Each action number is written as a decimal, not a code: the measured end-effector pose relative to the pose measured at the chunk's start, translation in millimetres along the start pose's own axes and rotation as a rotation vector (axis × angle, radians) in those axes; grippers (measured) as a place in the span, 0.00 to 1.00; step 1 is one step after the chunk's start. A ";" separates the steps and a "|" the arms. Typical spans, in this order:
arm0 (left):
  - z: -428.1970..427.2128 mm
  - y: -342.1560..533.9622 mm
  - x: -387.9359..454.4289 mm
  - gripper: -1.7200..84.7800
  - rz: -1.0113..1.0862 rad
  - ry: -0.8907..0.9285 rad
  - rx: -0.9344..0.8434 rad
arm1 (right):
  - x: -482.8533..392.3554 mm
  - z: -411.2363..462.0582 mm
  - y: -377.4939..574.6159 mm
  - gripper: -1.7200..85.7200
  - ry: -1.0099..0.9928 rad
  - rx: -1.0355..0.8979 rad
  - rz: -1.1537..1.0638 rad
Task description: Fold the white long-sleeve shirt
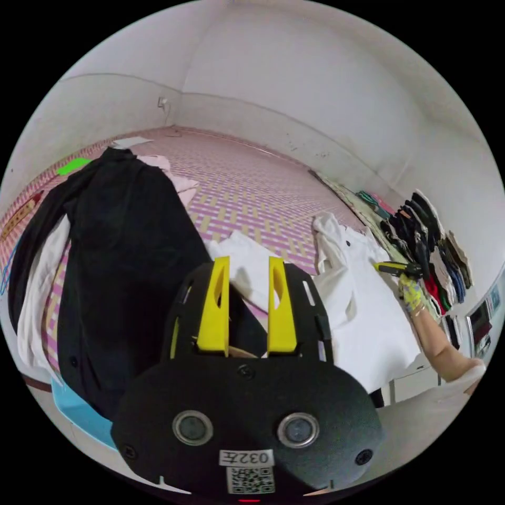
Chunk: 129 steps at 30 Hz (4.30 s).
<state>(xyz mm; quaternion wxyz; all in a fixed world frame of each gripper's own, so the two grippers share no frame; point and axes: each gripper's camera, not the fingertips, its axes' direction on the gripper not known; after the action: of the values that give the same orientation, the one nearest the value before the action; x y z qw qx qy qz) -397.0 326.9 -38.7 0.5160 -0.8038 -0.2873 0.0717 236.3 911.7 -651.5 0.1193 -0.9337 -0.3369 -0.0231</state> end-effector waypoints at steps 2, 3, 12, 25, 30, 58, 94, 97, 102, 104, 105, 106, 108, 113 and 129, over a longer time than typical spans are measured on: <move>13.8 -16.6 4.6 0.12 -0.023 -0.175 -0.060 | 0.7 0.2 1.7 0.01 -0.003 0.000 0.001; 17.8 -21.1 7.1 0.12 -0.027 -0.202 -0.080 | 0.7 0.2 2.1 0.01 -0.002 0.000 0.001; 75.3 -61.5 -5.7 0.06 -0.121 -0.235 -0.311 | 4.2 -2.3 10.3 0.01 0.000 -0.001 0.004; -141.8 -55.5 -77.6 0.01 -0.353 0.708 0.398 | 15.6 -15.1 27.7 0.01 -0.007 -0.002 0.008; -167.1 -29.2 -152.4 0.01 -0.686 0.379 0.545 | 20.3 -21.9 35.1 0.01 -0.003 -0.003 0.007; 76.5 8.8 151.2 0.01 0.447 0.083 -0.424 | 10.8 -183.1 325.6 0.08 -0.158 0.126 0.090; 243.6 -259.2 350.9 0.01 0.360 0.651 -0.441 | 314.4 -57.1 -39.8 0.08 -0.001 -0.057 0.408; 251.4 -266.8 356.9 0.01 0.341 0.611 -0.503 | 326.3 -72.4 -32.3 0.02 -0.066 0.037 0.446; 254.6 -288.9 350.2 0.01 0.251 0.577 -0.536 | 316.4 -203.9 48.4 0.01 0.020 0.422 0.454; 255.8 -297.9 344.7 0.01 0.211 0.616 -0.552 | 294.8 -264.5 118.6 0.01 0.074 0.543 0.466; 255.9 -300.1 343.6 0.01 0.203 0.626 -0.555 | 289.0 -276.2 138.3 0.01 0.076 0.563 0.473; 255.8 -304.4 341.0 0.01 0.186 0.646 -0.558 | 278.1 -294.9 179.6 0.01 0.075 0.591 0.505; 255.3 -310.2 336.9 0.01 0.161 0.675 -0.561 | 264.4 -309.8 243.5 0.02 0.036 0.613 0.582; 249.9 -324.6 330.5 0.01 0.116 0.717 -0.564 | 214.3 -262.6 402.0 0.08 -0.035 0.390 0.861; 224.6 -345.7 325.1 0.01 0.126 0.738 -0.579 | 169.3 -169.2 287.6 0.12 0.421 -0.112 0.406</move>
<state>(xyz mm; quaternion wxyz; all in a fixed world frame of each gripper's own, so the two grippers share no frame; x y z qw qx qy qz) -355.4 782.7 218.5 0.3330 -0.9022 -0.0434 -0.2706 555.8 762.9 -526.0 0.1372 -0.9618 -0.1093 -0.2103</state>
